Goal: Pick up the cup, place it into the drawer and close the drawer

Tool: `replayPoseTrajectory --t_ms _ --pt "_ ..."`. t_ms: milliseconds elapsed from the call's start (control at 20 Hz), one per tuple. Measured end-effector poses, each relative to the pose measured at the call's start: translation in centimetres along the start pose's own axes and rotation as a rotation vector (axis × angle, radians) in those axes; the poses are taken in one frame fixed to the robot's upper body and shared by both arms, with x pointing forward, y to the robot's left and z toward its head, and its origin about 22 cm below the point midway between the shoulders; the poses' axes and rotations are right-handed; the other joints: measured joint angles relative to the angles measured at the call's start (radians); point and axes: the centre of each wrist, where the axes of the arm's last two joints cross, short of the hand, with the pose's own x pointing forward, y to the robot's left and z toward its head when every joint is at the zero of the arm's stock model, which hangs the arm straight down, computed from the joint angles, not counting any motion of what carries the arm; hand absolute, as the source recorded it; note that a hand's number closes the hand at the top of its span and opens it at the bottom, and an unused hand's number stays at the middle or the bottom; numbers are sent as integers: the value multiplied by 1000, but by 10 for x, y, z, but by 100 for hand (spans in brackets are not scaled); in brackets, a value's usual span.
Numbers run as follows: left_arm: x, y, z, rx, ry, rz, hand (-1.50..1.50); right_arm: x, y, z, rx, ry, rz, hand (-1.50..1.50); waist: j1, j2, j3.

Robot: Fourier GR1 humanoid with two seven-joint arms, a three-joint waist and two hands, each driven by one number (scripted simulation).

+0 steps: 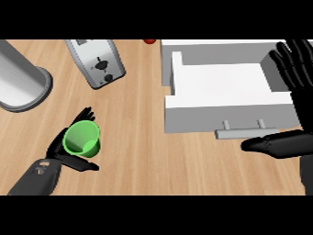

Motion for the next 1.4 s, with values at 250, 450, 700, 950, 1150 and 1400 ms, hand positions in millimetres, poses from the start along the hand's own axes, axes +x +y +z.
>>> replayPoseTrajectory --t_ms 250,450,700,950,1150,1400 --pt "1 -10 -10 -40 -51 24 150 -1 -6 0 -5 10 4 -150 4 -1 0" --pt "3 -14 -15 7 -155 -47 150 -3 -11 1 -5 13 14 -150 5 -1 0" --pt "11 -23 -32 71 -259 -39 150 -3 -11 2 -9 12 8 -150 7 -3 1" --pt "11 -25 -36 293 -350 2 150 -4 -16 5 -21 13 1 -150 15 -5 2" --pt "17 -30 -46 375 -409 27 150 -7 -16 6 -24 22 14 -150 23 -9 3" --pt "48 -38 -82 324 -494 23 150 -4 -15 15 -24 31 24 -150 31 -16 5"
